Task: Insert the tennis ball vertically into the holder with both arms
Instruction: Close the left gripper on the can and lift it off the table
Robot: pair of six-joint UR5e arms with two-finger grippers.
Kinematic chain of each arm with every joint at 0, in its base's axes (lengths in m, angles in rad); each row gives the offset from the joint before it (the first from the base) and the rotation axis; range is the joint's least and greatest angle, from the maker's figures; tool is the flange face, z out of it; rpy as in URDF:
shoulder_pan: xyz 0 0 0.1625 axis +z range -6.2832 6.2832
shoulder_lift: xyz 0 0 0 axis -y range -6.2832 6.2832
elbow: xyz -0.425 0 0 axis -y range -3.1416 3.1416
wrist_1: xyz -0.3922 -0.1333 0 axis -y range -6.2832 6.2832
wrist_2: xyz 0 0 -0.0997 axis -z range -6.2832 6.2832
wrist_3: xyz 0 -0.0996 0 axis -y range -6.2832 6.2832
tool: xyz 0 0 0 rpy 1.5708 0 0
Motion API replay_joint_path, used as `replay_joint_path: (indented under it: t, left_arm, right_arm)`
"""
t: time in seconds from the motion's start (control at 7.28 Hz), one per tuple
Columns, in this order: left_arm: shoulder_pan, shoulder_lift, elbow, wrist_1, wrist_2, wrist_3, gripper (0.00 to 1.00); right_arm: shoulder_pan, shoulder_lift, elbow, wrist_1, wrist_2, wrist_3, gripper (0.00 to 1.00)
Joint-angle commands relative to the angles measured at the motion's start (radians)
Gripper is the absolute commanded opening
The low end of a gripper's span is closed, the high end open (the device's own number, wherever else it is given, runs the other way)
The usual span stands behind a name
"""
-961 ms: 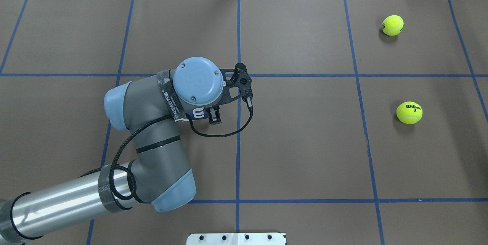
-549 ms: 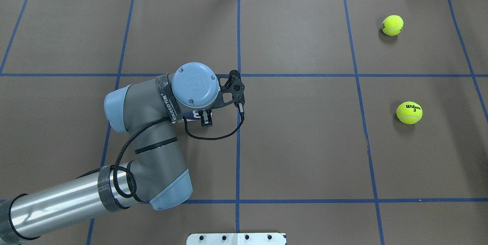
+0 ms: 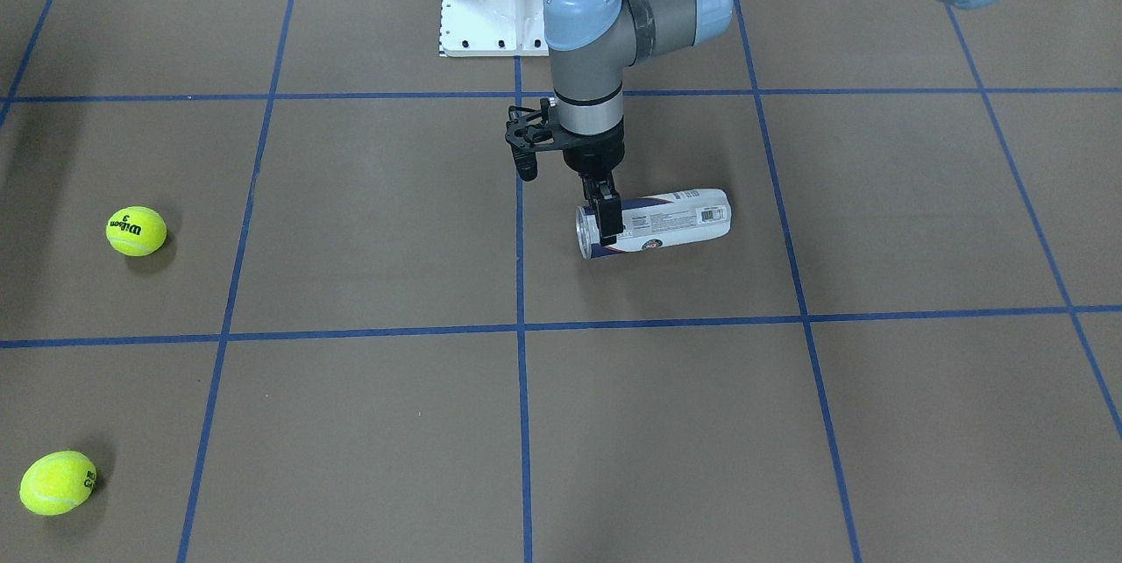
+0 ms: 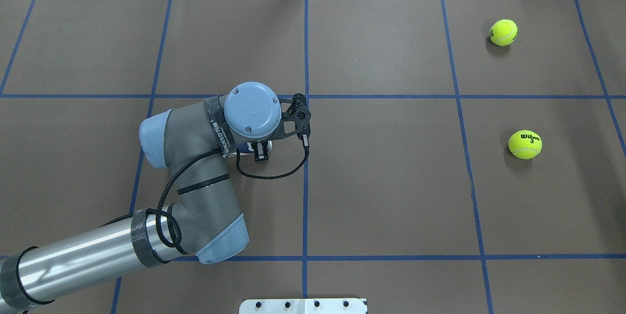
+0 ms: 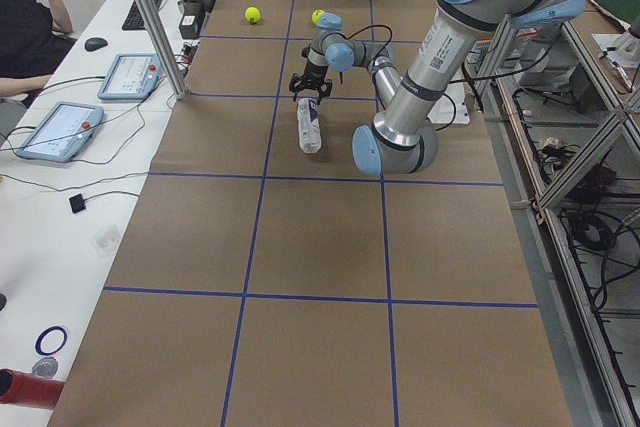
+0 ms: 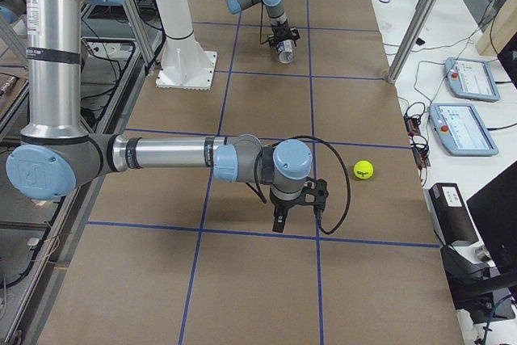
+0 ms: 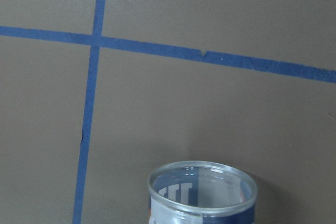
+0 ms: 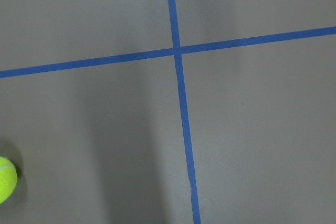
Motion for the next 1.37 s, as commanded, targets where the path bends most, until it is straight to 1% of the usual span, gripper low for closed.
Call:
replay_joint_path:
  t: [0.0, 0.55, 0.82, 1.24]
  left_arm:
    - [0.007, -0.003, 0.008, -0.004, -0.001, 0.0, 0.96]
    - [0.017, -0.008, 0.016, -0.011, -0.001, -0.009, 0.96]
    - [0.019, -0.009, 0.062, -0.117, -0.001, -0.015, 0.96]
    - [0.017, -0.008, 0.067, -0.117, -0.001, -0.01, 0.96]
  right_arm:
    - [0.002, 0.0, -0.001, 0.0, 0.0, -0.001, 0.99]
    - [0.0, 0.0, -0.001, 0.002, -0.002, -0.007, 0.99]
    - [0.0, 0.0, -0.001, 0.0, -0.002, -0.007, 0.99]
    - [0.0, 0.0, -0.001, 0.0, -0.002, -0.005, 0.99]
